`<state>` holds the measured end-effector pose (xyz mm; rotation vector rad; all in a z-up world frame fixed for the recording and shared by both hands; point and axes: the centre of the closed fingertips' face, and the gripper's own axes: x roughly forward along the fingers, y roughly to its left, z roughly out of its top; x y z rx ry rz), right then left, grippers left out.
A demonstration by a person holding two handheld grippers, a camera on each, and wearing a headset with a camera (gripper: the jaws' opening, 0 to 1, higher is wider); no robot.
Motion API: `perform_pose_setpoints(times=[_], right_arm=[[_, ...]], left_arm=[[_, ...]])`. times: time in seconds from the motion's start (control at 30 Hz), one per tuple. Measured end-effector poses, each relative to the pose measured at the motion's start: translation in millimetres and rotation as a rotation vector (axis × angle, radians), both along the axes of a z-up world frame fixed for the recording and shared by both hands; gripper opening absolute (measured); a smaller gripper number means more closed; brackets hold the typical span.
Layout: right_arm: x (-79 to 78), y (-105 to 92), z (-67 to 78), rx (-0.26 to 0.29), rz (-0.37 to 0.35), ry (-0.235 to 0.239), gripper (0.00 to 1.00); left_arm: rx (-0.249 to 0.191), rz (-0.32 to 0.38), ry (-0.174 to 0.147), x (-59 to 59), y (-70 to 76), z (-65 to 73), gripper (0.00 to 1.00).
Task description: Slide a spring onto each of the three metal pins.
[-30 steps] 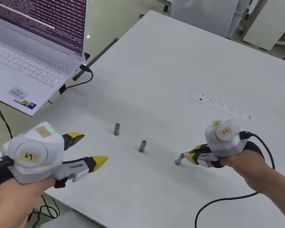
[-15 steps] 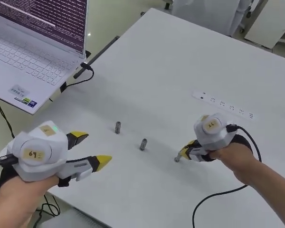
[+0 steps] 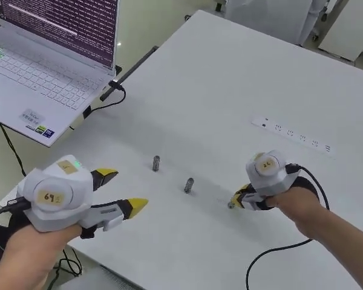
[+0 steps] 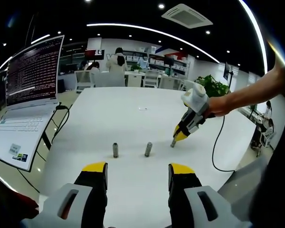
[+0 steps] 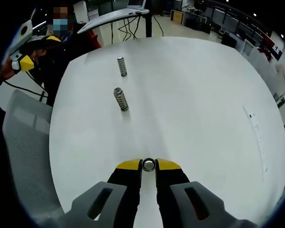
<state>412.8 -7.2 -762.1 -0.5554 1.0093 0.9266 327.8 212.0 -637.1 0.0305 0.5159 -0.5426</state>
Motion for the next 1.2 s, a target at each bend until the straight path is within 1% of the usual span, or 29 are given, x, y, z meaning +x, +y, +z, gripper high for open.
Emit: perform_pose_setpoints(times=[0.17,0.27,0.37,0.4,0.5,0.6,0.67,0.73,0.83,0.9,0.97,1.07,1.13,1.2], right_arm=[[-1.0,1.9,-3.5,-0.002,0.006,0.001,0.09],[-1.7,2.6,-5.6,-0.006,0.013,0.006,0.10],[-3.4,3.1,-4.0,-0.010,0.024,0.002,0.15],[-4.1,3.2,-2.8,-0.010,0.028,0.001,0.18],[-5.2,3.1,3.2,-0.004,0.036,-0.016,0.22],[-7.9,0.2,9.6,-0.014,0.047,-0.040,0.29],[-7.2,-0.3,16.9,-0.010,0.046,-0.076,0.35],[-9.9,-1.4,24.0,-0.002,0.034,-0.089,0.37],[-11.8,-5.1,29.8,0.009,0.012,-0.108,0.38],[-16.6,-6.6,35.0,0.020,0.000,-0.120,0.40],[-20.2,-8.9,36.4,0.022,-0.007,-0.123,0.42],[-31.8,-12.6,41.4,0.040,-0.029,-0.127,0.42],[-37.7,-14.5,45.1,0.057,-0.048,-0.138,0.43],[-44.9,-17.7,46.9,0.061,-0.063,-0.135,0.44]], left_arm=[[-0.003,0.014,-0.012,6.3,5.8,3.8,0.46],[-0.003,0.018,-0.015,6.8,6.1,4.9,0.46],[-0.006,0.020,-0.012,6.8,7.7,3.7,0.46],[-0.007,0.020,-0.009,6.5,7.5,3.3,0.46],[-0.006,0.016,-0.006,6.4,7.2,2.2,0.46],[-0.010,0.016,-0.008,7.5,7.5,2.4,0.46],[-0.008,0.014,-0.008,7.9,7.7,2.2,0.46],[-0.011,0.013,-0.006,8.2,8.0,2.0,0.47],[-0.017,0.012,-0.011,9.6,8.4,3.5,0.47],[-0.018,0.008,-0.014,10.1,7.8,4.8,0.48],[-0.020,0.004,-0.016,10.4,7.6,6.0,0.48],[-0.023,0.000,-0.021,11.4,7.5,7.8,0.49],[-0.026,0.000,-0.023,12.1,7.8,8.3,0.49],[-0.025,-0.003,-0.025,12.5,8.5,8.8,0.49]])
